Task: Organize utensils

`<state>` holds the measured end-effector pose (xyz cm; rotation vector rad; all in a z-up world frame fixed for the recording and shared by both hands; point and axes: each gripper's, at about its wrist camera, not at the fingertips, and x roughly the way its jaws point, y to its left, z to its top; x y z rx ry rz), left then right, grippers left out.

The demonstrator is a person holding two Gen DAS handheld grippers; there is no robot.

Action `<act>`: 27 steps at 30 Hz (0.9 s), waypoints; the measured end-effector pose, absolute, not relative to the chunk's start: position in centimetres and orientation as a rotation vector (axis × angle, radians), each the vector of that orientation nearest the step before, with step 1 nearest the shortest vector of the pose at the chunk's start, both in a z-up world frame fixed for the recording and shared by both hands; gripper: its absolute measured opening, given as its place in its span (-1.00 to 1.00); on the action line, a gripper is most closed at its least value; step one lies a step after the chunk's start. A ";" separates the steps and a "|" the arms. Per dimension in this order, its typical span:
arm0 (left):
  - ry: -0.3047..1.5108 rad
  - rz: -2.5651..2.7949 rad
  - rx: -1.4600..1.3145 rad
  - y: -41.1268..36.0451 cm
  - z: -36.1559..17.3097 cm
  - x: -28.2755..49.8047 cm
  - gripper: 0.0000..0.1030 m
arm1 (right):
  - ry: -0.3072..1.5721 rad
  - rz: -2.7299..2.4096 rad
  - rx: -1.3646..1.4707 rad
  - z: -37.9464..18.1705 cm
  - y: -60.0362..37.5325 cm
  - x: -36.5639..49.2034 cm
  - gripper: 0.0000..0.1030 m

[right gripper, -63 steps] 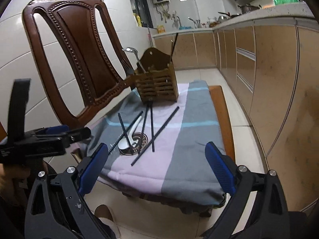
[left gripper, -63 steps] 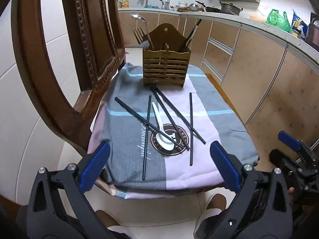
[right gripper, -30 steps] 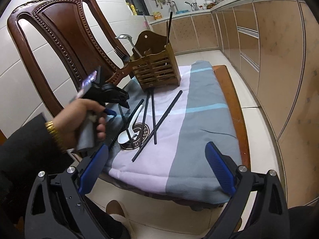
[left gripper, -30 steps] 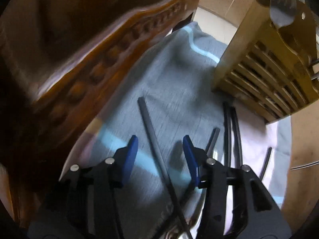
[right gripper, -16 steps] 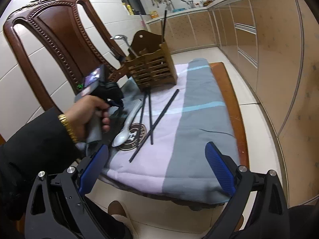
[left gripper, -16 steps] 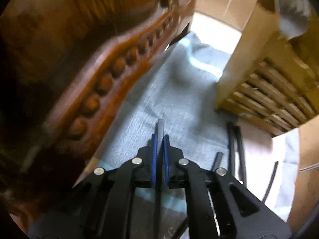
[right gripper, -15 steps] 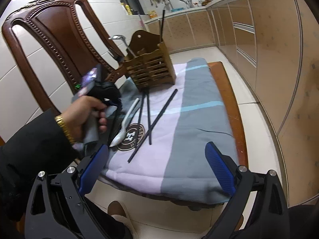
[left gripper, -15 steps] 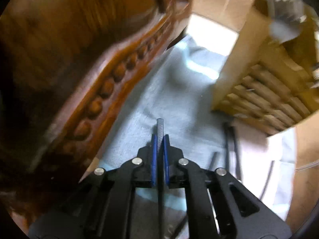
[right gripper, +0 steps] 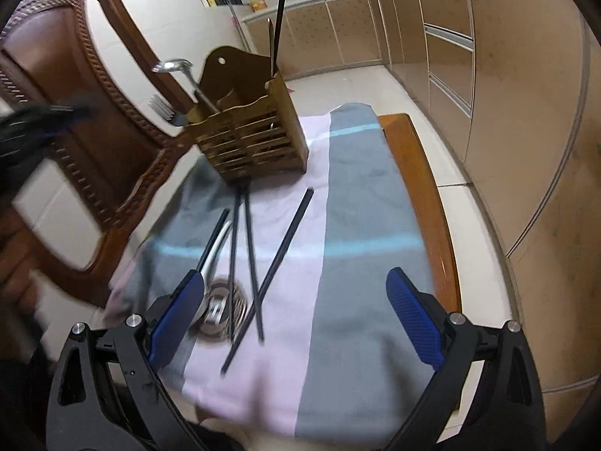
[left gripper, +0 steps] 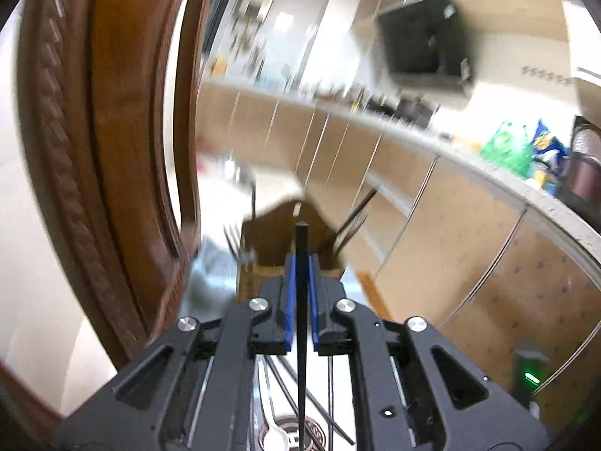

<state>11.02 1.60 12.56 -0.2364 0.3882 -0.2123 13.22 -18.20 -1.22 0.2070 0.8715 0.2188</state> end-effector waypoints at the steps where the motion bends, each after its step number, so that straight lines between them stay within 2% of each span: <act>1: 0.337 -0.218 -0.226 1.8 13.2 9.9 -0.88 | 0.870 0.200 0.191 -1.2 -17.5 14.5 0.83; 4: 0.254 -0.216 -0.187 1.6 13.6 8.2 -0.88 | 0.901 0.148 0.133 -1.9 -15.3 18.9 0.59; 11: 0.201 -0.199 -0.157 2.4 11.7 7.5 -0.88 | 1.066 0.034 0.111 -6.6 -12.1 27.1 -0.02; 14: 0.201 -0.194 -0.167 3.1 11.1 8.4 -0.88 | 1.154 0.010 0.127 -9.0 -11.8 28.6 -0.44; 15: 0.201 -0.190 -0.172 3.3 10.8 9.0 -0.88 | 1.130 -0.001 0.103 -9.0 -11.7 28.7 -0.77; 21: 0.186 -0.171 -0.225 4.8 11.0 9.2 -0.88 | 1.096 0.057 0.163 -8.0 -13.2 28.9 -0.82; 27: 0.184 -0.171 -0.224 4.6 11.0 9.2 -0.88 | 0.907 0.175 0.220 -0.6 -14.7 24.0 -0.83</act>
